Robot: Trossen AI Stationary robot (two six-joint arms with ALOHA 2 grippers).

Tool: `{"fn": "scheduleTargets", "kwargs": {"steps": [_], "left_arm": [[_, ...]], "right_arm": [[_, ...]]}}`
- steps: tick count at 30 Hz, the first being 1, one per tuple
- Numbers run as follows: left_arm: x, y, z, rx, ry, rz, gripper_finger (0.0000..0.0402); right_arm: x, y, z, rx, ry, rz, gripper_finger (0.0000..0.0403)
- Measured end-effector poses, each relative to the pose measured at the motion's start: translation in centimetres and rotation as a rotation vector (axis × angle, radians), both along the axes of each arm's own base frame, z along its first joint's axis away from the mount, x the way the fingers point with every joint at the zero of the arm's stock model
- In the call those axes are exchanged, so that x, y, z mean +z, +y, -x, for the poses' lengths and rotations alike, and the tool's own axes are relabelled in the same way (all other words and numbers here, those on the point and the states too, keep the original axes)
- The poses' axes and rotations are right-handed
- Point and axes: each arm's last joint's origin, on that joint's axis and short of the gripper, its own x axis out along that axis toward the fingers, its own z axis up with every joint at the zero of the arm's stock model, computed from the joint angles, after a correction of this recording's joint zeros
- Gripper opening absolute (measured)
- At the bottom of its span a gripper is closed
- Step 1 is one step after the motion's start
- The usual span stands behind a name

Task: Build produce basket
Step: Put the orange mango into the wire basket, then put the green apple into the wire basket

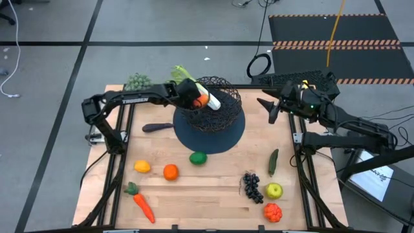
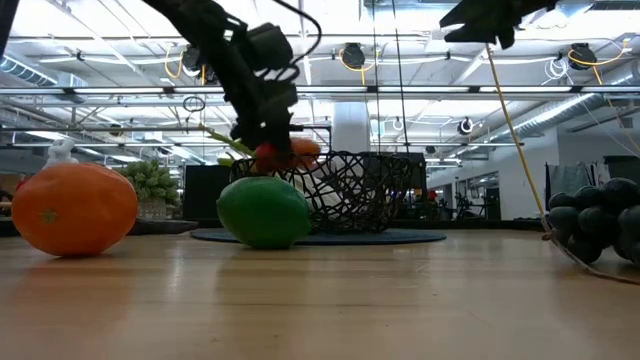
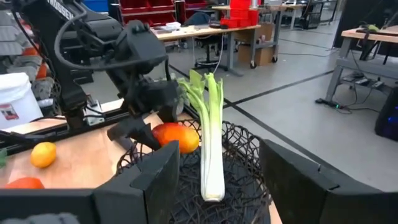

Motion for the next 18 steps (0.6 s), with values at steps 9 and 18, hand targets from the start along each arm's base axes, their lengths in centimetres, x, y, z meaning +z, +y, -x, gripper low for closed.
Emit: {"fn": "scheduleTargets", "kwargs": {"steps": [9, 18], "left_arm": [[-0.5, 0.0, 0.3, 0.007, 0.076, -0.032, 0.0358], [6.1, -0.8, 1.4, 0.059, -0.141, -0.082, 0.0332]], "right_arm": [[-0.2, 0.1, 0.3, -0.009, 0.007, -0.046, 0.0215], [-0.4, 0.0, 0.2, -0.038, -0.055, -0.174, 0.0215]]}}
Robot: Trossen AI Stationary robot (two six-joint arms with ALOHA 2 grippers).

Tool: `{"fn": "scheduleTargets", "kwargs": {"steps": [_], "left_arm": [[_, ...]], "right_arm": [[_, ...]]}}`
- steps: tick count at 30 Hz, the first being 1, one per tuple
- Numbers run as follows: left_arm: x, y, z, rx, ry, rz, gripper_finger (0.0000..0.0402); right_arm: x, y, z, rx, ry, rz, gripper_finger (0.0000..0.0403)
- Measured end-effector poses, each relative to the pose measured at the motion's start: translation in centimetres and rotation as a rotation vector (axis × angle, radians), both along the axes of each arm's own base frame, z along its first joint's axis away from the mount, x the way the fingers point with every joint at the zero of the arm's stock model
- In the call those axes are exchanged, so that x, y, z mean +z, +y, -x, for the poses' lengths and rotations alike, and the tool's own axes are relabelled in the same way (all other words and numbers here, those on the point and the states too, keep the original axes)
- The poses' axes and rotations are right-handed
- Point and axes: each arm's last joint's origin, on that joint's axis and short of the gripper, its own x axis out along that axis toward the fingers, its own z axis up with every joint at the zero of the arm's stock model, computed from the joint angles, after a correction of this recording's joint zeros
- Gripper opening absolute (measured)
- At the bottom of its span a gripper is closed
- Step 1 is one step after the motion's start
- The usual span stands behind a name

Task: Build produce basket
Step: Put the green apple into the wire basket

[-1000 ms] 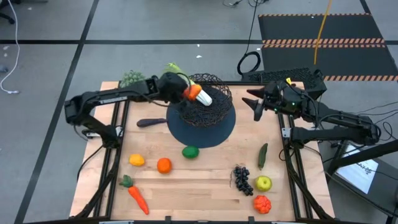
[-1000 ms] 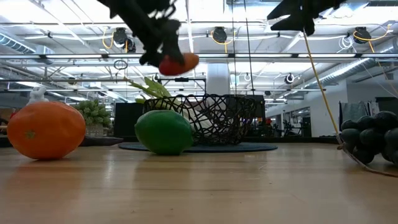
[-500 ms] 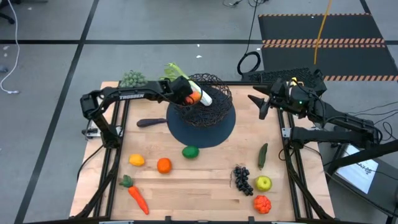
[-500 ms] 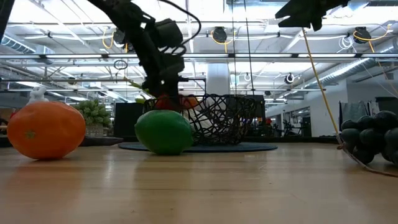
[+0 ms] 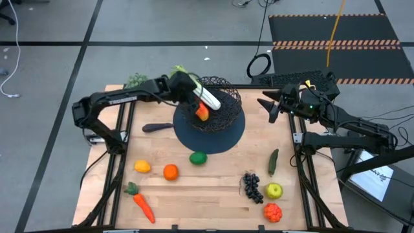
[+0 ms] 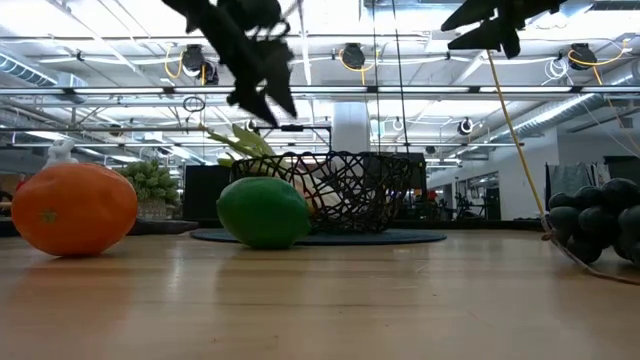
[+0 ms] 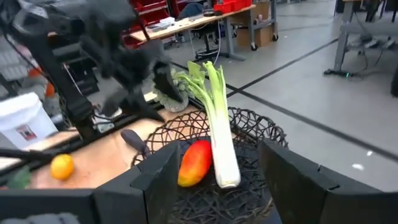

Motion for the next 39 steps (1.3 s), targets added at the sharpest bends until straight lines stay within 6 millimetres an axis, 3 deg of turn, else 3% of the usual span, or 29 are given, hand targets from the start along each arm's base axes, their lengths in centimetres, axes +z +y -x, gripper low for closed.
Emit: {"fn": "scheduleTargets", "kwargs": {"steps": [4, 9, 15, 30, 39], "left_arm": [[2.7, -0.3, 0.8, 0.033, -0.093, -0.008, 0.03], [5.3, -1.1, 1.9, -0.026, -0.202, 0.049, 0.0261], [7.6, -2.8, 3.9, -0.044, -0.315, 0.173, 0.0222], [9.8, -9.9, 9.4, -0.299, -0.175, 0.226, 0.0123], [10.4, -11.1, 10.4, -0.36, -0.193, 0.201, 0.0091]], "right_arm": [[0.0, 0.0, 0.0, -0.029, -0.067, -0.116, 0.0215], [-0.1, 0.1, -0.2, -0.085, -0.213, -0.385, 0.0215], [-0.3, 1.3, -1.1, -0.003, -0.261, -0.592, 0.0215], [-1.5, 7.0, -6.5, 0.106, -0.253, -0.701, 0.0215], [-2.8, 10.7, -9.0, 0.182, -0.207, -0.804, 0.0215]]}}
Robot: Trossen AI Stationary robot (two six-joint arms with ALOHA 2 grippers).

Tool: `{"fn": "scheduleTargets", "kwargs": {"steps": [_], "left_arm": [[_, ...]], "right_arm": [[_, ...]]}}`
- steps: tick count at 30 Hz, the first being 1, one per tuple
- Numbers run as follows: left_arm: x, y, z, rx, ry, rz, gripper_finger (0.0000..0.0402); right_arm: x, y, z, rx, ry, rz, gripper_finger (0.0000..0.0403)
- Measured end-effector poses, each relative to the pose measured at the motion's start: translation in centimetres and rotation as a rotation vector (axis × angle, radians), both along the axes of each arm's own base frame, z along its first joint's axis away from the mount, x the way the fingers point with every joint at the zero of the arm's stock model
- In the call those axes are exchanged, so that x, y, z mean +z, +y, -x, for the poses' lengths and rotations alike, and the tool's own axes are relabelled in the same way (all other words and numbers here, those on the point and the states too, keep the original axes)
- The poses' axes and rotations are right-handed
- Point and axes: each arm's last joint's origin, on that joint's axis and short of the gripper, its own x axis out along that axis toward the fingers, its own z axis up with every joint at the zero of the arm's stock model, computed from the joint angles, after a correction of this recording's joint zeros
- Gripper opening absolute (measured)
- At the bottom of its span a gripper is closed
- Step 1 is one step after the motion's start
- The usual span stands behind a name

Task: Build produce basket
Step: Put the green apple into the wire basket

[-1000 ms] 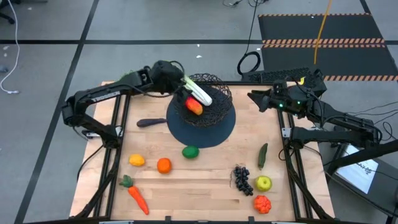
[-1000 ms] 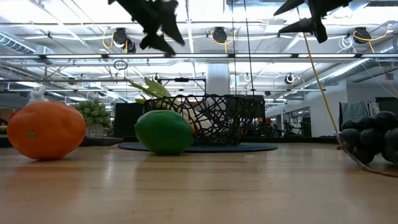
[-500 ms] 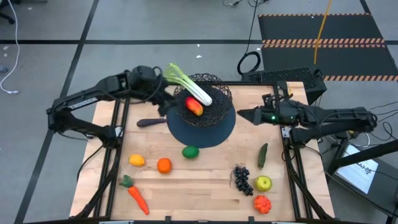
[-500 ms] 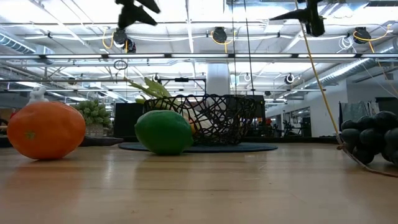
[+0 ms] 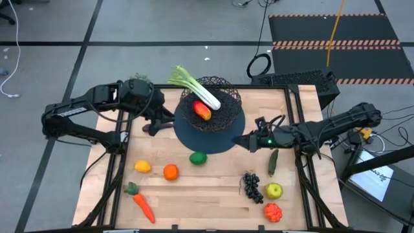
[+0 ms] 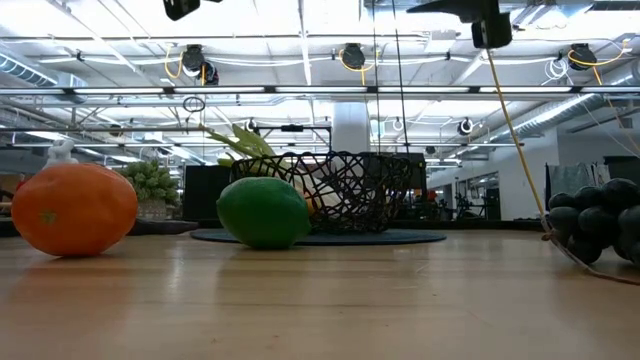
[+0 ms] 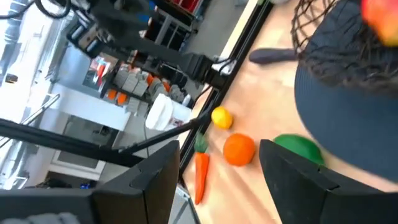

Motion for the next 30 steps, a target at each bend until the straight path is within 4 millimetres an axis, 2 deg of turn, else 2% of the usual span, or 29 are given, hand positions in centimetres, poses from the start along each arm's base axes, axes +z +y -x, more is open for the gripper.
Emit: {"fn": "scheduleTargets", "kwargs": {"steps": [3, 7, 16, 22, 30], "left_arm": [[-0.1, 0.0, 0.0, -0.015, 0.012, -0.017, 0.009], [-0.1, 0.0, 0.0, -0.03, 0.014, -0.036, 0.009], [-0.2, 0.0, 0.1, -0.052, 0.026, -0.064, 0.009], [-0.1, 0.0, 0.0, -0.013, 0.015, -0.029, 0.009], [-0.5, 0.0, 0.3, 0.023, 0.059, 0.024, 0.009]], "right_arm": [[0.8, 1.1, -0.4, 0.027, -0.001, -0.004, 0.0215], [2.8, 2.2, -0.9, 0.062, 0.031, 0.003, 0.0215], [6.4, 3.8, -0.2, 0.17, 0.332, 0.118, 0.0215], [6.0, 4.5, 0.7, 0.296, 0.462, 0.092, 0.0215], [4.6, 5.3, 2.7, 0.375, 0.718, -0.104, 0.0215]]}}
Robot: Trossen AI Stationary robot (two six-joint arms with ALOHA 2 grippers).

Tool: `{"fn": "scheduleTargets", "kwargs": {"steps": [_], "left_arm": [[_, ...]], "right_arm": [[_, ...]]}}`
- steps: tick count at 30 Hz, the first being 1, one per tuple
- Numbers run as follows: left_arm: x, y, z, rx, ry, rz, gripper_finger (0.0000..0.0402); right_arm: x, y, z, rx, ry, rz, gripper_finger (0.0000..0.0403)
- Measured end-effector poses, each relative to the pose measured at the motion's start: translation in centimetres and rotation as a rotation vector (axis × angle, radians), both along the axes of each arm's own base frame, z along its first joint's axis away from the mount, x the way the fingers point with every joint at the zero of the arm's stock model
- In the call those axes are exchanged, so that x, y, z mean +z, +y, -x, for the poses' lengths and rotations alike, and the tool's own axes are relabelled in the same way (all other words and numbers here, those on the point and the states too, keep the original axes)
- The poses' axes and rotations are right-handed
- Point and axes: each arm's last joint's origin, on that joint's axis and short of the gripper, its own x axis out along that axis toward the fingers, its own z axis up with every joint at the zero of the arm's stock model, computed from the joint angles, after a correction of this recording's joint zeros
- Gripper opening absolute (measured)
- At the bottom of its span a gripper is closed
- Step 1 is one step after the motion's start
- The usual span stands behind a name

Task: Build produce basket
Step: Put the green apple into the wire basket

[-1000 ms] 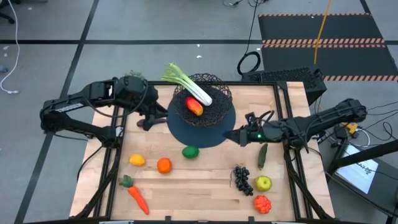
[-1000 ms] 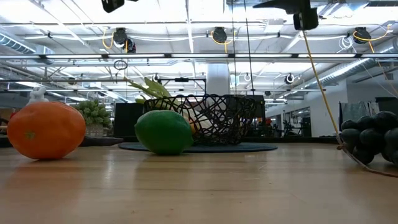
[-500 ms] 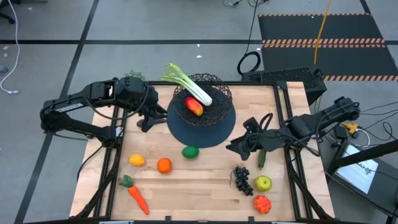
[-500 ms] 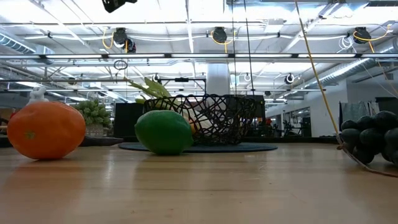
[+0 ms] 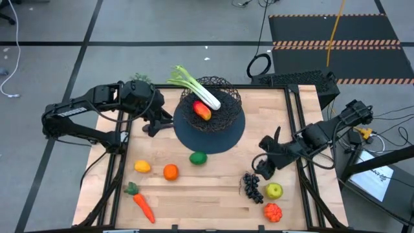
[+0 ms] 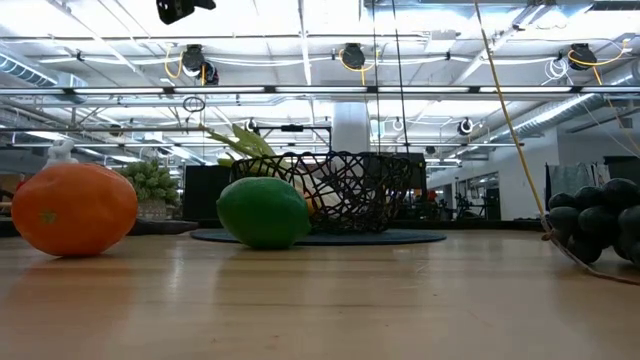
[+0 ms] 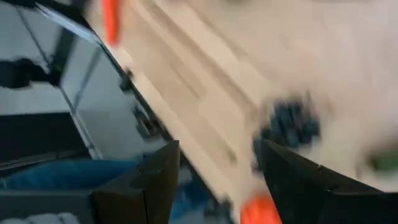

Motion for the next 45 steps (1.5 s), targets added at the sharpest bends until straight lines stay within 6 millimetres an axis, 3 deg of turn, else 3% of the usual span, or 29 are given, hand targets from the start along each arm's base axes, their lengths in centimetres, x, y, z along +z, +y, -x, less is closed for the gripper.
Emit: {"fn": "scheduleTargets", "kwargs": {"steps": [8, 16, 23, 31, 45], "left_arm": [[-0.2, 0.2, -0.3, -0.025, 0.015, -0.089, 0.009], [-0.2, 0.2, -0.2, -0.031, 0.014, -0.101, 0.009], [-0.2, 0.2, -0.2, -0.046, 0.01, -0.077, 0.009], [-0.2, -0.4, -0.3, -0.081, 0.01, -0.06, 0.009], [-0.3, -1.3, -0.3, -0.127, 0.026, -0.057, 0.009]], "right_arm": [[-2.4, 1.1, 1.6, -0.149, 0.282, -0.163, 0.0227], [-6.3, 2.5, 1.6, -0.254, 0.392, -0.302, 0.0293], [-9.7, 2.5, 2.5, -0.305, 0.502, -0.29, 0.0342], [-12.2, 2.1, 3.4, -0.31, 0.592, -0.252, 0.0348], [-15.3, 1.8, 3.7, -0.346, 0.605, -0.254, 0.0348]]}}
